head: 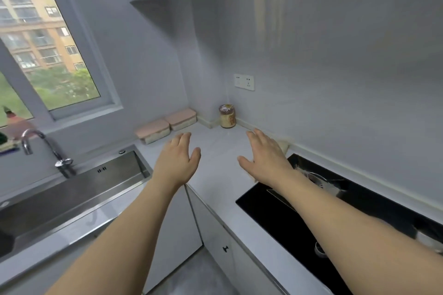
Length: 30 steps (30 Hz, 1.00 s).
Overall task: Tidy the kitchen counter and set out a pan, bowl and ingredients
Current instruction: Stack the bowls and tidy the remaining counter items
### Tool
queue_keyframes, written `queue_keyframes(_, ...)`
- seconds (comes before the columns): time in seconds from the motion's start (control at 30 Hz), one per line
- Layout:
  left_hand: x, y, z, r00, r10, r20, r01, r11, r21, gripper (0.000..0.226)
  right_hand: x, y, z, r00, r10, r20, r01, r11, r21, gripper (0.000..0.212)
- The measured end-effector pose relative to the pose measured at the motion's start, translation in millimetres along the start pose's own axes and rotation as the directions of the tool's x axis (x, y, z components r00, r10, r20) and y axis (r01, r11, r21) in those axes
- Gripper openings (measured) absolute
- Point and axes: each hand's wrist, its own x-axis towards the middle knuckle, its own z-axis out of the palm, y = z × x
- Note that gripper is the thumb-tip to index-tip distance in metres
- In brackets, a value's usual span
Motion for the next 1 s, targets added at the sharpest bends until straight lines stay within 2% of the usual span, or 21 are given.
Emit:
queue_keyframes(0.23,54,-56,28,0.999,-0.018,0.046,0.018,1.0,0.003,0.054,78,-13,47,0.999,-0.031,0.025,0.03,0.999,0.015,0.074)
queue_keyframes(0.63,228,-134,61,0.992,0.025,0.12,-0.032,0.998,0.052,0.053,257,-17,97,0.999,0.018,0.033,-0.02,0.998,0.067,0.074)
queue_keyframes(1.0,300,-194,77,0.992,-0.035,0.121,0.028,0.998,0.064,0.055,346,-36,122,0.997,-0.028,0.068,0.022,0.997,0.08,0.073)
